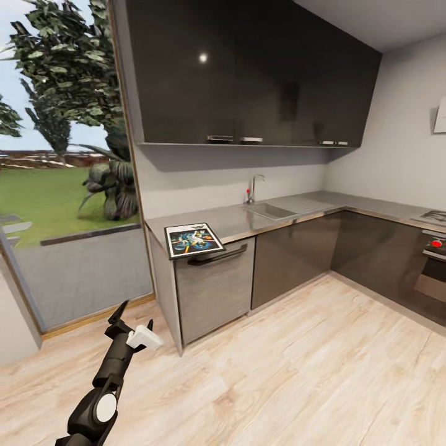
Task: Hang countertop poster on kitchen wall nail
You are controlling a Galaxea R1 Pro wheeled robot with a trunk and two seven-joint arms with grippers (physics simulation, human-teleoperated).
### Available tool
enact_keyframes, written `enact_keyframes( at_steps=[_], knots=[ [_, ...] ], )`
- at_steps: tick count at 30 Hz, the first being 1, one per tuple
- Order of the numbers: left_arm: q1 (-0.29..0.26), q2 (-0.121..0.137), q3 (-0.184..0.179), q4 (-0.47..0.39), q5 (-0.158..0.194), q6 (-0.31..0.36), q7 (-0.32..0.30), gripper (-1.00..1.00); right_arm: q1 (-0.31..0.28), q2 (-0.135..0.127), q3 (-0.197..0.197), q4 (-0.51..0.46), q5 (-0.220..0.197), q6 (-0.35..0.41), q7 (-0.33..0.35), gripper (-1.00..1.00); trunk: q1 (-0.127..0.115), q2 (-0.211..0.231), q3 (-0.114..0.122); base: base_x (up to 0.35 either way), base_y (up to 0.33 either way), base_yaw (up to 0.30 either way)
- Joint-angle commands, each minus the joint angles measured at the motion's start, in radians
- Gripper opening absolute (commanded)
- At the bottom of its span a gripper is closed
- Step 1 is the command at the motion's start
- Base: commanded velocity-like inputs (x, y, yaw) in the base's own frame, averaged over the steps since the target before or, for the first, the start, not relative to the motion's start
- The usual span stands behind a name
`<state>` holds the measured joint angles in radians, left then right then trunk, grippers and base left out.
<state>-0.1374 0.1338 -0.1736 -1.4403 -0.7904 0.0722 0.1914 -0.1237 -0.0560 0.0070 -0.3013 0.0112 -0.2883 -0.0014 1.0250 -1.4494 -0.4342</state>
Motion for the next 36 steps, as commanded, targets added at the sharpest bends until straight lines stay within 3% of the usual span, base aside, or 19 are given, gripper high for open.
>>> enact_keyframes(
  at_steps=[1,14,29,36],
  knots=[
    [-0.001,0.001,-0.004,0.0,-0.01,0.008,0.007,1.0,-0.001,0.0,0.001,0.001,0.001,-0.003,0.0,1.0,0.0,-0.001,-0.001,0.0,0.296,0.0],
    [-0.001,0.001,-0.004,0.001,-0.01,0.01,0.007,1.0,-0.001,0.0,0.001,0.001,0.001,-0.003,0.0,1.0,0.0,-0.001,-0.001,0.039,0.206,0.0],
    [-0.001,0.001,-0.004,0.001,-0.01,0.011,0.007,1.0,-0.001,0.0,0.001,0.001,0.001,-0.003,0.0,1.0,0.0,-0.001,-0.001,0.308,0.138,-0.006],
    [-0.001,0.001,-0.002,0.001,-0.01,0.01,0.008,1.0,-0.001,0.0,0.001,0.001,0.001,-0.003,0.0,1.0,0.0,-0.001,-0.001,0.326,0.104,-0.229]
  ],
)
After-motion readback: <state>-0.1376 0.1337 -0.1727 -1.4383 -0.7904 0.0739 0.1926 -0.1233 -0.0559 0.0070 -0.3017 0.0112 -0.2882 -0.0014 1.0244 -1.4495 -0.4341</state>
